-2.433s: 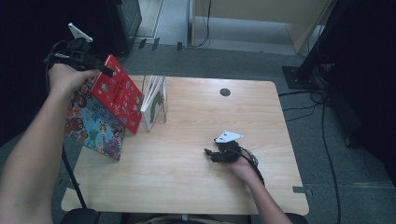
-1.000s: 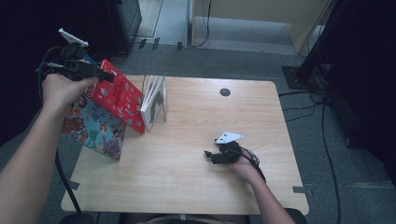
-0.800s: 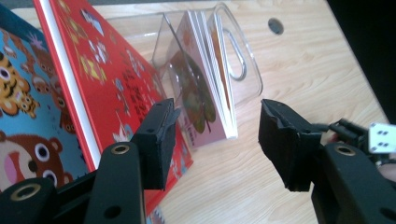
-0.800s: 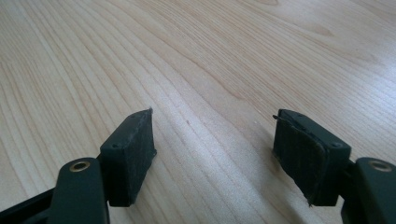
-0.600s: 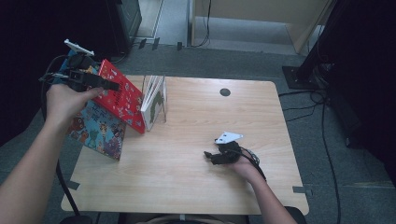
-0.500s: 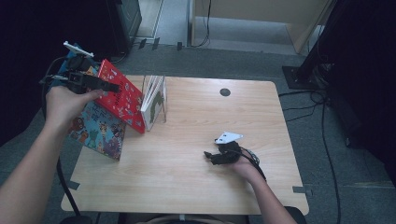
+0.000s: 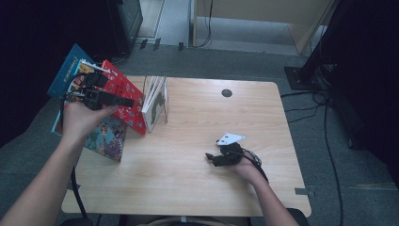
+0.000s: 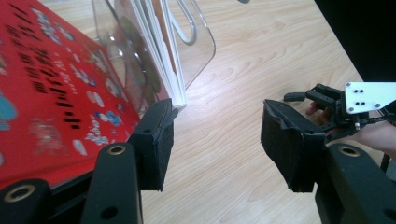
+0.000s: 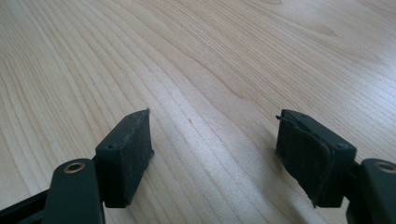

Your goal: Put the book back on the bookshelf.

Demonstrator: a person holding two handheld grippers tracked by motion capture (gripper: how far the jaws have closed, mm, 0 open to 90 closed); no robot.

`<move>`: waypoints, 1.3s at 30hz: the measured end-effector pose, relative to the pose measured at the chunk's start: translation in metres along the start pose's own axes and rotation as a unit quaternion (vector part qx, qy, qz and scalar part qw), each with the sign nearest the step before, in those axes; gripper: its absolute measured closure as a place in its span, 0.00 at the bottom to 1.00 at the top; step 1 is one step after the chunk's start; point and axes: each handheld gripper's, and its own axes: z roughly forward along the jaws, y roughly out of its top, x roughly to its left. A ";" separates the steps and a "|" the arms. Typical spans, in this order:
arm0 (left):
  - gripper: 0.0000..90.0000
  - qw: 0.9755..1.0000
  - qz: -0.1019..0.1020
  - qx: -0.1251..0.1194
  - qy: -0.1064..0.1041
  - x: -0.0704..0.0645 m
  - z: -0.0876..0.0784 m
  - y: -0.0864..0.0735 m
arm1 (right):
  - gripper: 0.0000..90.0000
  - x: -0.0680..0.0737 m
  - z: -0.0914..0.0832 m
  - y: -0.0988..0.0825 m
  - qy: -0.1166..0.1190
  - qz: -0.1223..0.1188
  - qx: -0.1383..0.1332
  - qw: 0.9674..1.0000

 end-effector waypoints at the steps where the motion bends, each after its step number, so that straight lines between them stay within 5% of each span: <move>1: 0.50 1.000 -0.001 -0.002 -0.005 0.000 0.003 -0.002 | 0.29 0.000 0.000 0.000 0.000 0.000 0.000 1.000; 11: 0.49 0.999 0.011 -0.005 -0.043 -0.017 0.030 -0.026 | 0.29 0.000 0.000 0.000 -0.001 0.002 0.001 1.000; 19: 0.49 0.999 0.022 -0.015 -0.025 -0.019 0.054 -0.048 | 0.29 0.000 0.000 0.000 -0.001 0.000 0.001 1.000; 39: 0.48 0.998 0.036 0.008 -0.054 -0.026 0.113 -0.089 | 0.28 0.000 0.000 0.000 -0.001 0.000 0.002 1.000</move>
